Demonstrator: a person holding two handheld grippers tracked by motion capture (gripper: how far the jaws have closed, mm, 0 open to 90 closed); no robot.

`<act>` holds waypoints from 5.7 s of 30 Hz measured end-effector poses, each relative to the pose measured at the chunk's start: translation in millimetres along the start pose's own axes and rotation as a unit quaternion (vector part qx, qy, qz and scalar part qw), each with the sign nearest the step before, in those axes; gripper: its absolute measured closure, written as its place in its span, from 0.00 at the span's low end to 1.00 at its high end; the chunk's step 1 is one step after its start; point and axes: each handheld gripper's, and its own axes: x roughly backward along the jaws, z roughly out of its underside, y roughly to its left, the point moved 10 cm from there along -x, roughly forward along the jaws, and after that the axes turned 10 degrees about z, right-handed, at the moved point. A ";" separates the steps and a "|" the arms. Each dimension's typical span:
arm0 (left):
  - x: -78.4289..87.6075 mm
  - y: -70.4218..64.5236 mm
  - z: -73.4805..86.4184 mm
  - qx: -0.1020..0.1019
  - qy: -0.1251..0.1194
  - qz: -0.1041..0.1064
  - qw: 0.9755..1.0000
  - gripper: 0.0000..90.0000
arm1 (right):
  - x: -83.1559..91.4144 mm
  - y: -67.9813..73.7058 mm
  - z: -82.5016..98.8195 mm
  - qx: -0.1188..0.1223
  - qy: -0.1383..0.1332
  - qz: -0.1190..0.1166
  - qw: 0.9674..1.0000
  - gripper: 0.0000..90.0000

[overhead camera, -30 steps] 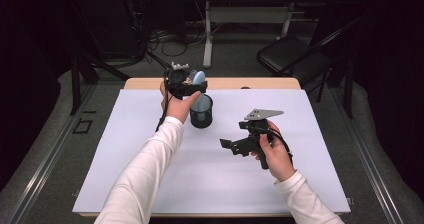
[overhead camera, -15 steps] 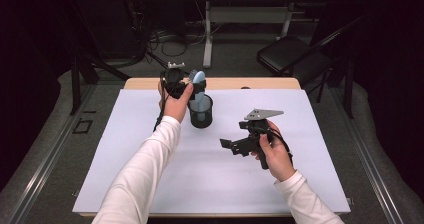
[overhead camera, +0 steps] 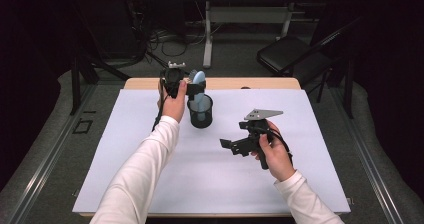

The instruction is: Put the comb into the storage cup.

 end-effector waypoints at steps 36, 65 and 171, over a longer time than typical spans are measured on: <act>28.6 -10.1 -3.1 -0.027 0.035 0.039 0.998 0.01 | 4.9 -7.8 -2.7 -0.004 -0.003 0.011 1.000 0.00; 73.6 -17.3 3.4 -0.054 0.047 0.064 0.995 0.01 | 8.4 -19.1 -4.9 -0.007 -0.003 0.027 1.000 0.00; 148.6 14.3 138.7 -0.069 0.013 0.098 0.993 0.02 | 91.9 -84.3 73.5 -0.040 -0.013 0.161 0.986 0.00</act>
